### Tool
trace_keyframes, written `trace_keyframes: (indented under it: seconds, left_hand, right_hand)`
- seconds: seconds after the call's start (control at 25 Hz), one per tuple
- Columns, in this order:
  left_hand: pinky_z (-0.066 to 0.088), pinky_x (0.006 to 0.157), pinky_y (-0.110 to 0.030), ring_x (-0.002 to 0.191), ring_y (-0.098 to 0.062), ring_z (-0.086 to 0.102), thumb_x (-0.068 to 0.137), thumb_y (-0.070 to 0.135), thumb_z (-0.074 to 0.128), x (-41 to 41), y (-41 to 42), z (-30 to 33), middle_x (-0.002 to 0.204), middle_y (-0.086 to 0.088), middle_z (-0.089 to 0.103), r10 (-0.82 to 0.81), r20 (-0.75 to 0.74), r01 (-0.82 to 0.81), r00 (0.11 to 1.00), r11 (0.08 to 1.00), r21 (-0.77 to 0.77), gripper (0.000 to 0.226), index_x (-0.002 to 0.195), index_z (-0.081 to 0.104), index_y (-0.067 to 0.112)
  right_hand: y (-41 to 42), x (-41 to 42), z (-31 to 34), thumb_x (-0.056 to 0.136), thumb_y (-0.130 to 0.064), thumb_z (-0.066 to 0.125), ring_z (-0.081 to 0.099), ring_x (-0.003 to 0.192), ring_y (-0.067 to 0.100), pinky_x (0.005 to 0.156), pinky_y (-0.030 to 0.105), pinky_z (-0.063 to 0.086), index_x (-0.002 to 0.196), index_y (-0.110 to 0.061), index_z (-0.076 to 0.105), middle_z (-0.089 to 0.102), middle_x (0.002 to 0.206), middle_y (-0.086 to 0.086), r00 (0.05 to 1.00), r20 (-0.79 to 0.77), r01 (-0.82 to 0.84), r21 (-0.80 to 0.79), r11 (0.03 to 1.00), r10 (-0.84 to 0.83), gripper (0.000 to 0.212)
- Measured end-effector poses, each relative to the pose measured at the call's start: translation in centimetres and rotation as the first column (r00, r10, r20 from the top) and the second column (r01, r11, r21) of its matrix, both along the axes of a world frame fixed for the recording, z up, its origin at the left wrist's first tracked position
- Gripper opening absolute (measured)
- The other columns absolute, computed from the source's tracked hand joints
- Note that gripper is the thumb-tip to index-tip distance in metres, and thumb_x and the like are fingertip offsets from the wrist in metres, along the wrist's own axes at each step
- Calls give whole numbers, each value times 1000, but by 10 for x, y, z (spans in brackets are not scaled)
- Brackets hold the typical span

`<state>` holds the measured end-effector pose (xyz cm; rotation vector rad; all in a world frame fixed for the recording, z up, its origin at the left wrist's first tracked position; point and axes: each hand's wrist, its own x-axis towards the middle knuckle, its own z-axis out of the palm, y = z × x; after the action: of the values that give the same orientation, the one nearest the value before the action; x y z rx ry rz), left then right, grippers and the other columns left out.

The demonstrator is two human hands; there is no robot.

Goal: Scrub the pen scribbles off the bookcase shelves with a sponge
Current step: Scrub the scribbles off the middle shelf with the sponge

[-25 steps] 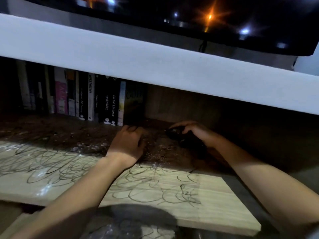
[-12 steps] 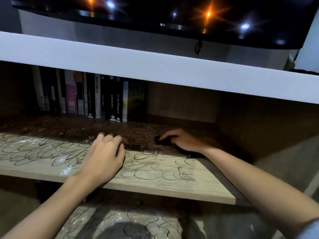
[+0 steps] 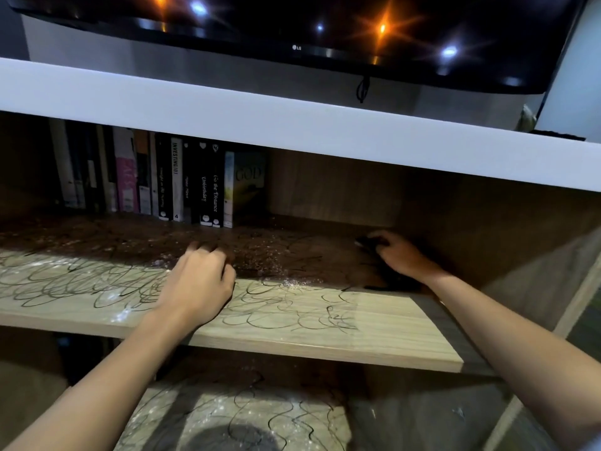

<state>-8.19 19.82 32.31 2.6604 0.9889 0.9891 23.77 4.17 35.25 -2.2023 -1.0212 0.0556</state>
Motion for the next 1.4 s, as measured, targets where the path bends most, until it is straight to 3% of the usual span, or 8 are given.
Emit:
trace_keyframes:
  seconds: [0.24, 0.56, 0.76, 0.92, 1.08, 1.2, 1.28, 1.4]
  left_hand:
    - [34, 69, -32, 82, -22, 41, 91, 16, 51, 10, -2, 7, 81, -1, 43, -65, 47, 66, 997, 998, -22, 11, 82, 46, 20]
    - [37, 65, -32, 80, -25, 47, 92, 17, 48, 4, 7, 0, 82, -4, 54, -61, 95, 63, 994, 998, -21, 20, 102, 65, 14]
    - [45, 85, -41, 94, -31, 52, 93, 18, 47, -9, 11, -6, 87, -13, 63, -37, 65, 37, 997, 999, -3, 24, 97, 67, 7]
    - [44, 89, -43, 101, -33, 51, 95, 18, 46, -11, 8, -4, 93, -16, 64, -6, 61, 7, 998, 1000, -13, 25, 102, 67, 6]
    - [45, 86, -42, 103, -33, 50, 95, 18, 46, -12, 3, -3, 95, -16, 62, -1, 75, 4, 997, 999, -40, 24, 99, 66, 5]
    - [45, 84, -42, 102, -34, 50, 95, 18, 46, -12, 3, -3, 92, -16, 61, -3, 82, 7, 997, 999, -47, 23, 97, 66, 5]
    - [46, 87, -43, 105, -34, 50, 95, 19, 47, -11, 4, -2, 97, -17, 62, -3, 74, 8, 997, 998, -68, 24, 102, 66, 6]
    - [46, 89, -45, 105, -35, 51, 95, 20, 47, -10, 5, -4, 98, -18, 63, -11, 56, 14, 998, 998, -56, 25, 102, 66, 7]
  right_hand:
    - [32, -20, -20, 97, -26, 44, 50, 122, 29, 98, 33, 39, 128, -20, 56, 55, 134, 7, 983, 179, 81, -224, 971, -41, 35]
    - [24, -108, -9, 99, -11, 45, 52, 117, 13, 101, 27, 41, 127, -26, 57, 55, 131, -5, 921, 35, -383, -89, 919, 387, 34]
    - [12, -61, 4, 96, -6, 48, 55, 115, 18, 93, 22, 40, 120, -18, 64, 62, 124, 0, 970, 244, -36, 87, 996, 13, 31]
    - [19, -42, -17, 94, -16, 52, 59, 111, 30, 89, 35, 49, 114, -19, 68, 65, 121, 9, 960, 236, 194, -176, 965, -150, 26]
    - [35, -78, -4, 98, -31, 50, 56, 117, 24, 97, 33, 45, 124, -26, 59, 59, 129, 2, 984, 19, -171, -206, 964, 179, 28]
    - [11, -82, 22, 92, -47, 55, 32, 137, 17, 105, 26, 26, 146, -34, 31, 32, 152, -5, 885, -233, -466, -437, 769, 404, 60]
    - [-7, -71, 30, 84, -45, 66, 23, 142, 17, 109, 29, 25, 146, -45, 24, 21, 156, -8, 854, -246, -513, -552, 657, 459, 76]
    - [-11, -54, 32, 79, -39, 74, 17, 144, 17, 115, 34, 23, 146, -49, 18, 17, 158, -9, 849, -195, -506, -564, 652, 491, 88]
